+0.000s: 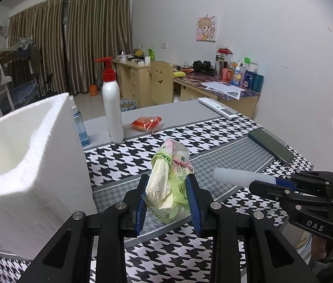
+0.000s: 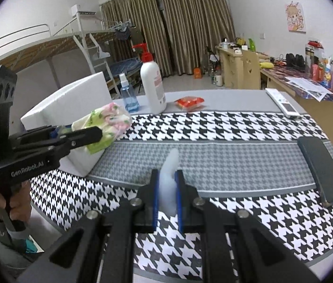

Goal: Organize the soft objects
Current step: 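Lift the snack bag with the left tool while the right tool carries the foam roll toward the foam box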

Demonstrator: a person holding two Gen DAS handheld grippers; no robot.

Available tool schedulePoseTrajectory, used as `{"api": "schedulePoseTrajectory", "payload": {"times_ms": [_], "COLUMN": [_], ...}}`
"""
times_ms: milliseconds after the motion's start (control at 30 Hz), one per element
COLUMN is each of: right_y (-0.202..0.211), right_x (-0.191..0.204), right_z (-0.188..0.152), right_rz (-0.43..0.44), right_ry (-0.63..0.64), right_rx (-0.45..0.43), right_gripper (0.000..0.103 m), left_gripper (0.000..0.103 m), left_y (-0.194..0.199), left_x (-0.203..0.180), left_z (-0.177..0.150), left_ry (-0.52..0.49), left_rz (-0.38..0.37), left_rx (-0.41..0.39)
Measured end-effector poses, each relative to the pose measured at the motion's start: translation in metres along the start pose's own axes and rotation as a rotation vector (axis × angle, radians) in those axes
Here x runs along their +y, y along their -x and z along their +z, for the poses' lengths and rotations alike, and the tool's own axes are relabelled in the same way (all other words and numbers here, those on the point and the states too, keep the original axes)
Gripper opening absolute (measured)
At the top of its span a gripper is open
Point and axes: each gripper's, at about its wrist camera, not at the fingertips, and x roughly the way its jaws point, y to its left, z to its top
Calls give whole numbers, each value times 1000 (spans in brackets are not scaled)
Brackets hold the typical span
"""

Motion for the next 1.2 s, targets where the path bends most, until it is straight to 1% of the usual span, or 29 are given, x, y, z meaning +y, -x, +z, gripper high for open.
{"api": "schedulePoseTrajectory", "payload": {"times_ms": [233,367,1000,1200], "right_y": [5,8,20,23], "right_x": [6,9,15,18], "right_z": [7,11,27,32], "right_rz": [-21,-32,-54,-65], "right_ry": [0,9,17,17], "right_rx": [-30,-41,-106,-123], "right_gripper": [15,15,15,15], "left_gripper": [33,33,33,33], "left_y": [11,14,38,45], "left_x": [1,1,5,10], "left_z": [4,7,17,21], "left_ry": [-28,-43,-66,-58], "left_rz": [-16,-9,3,10], "left_rx": [-28,-38,-113,-138]}}
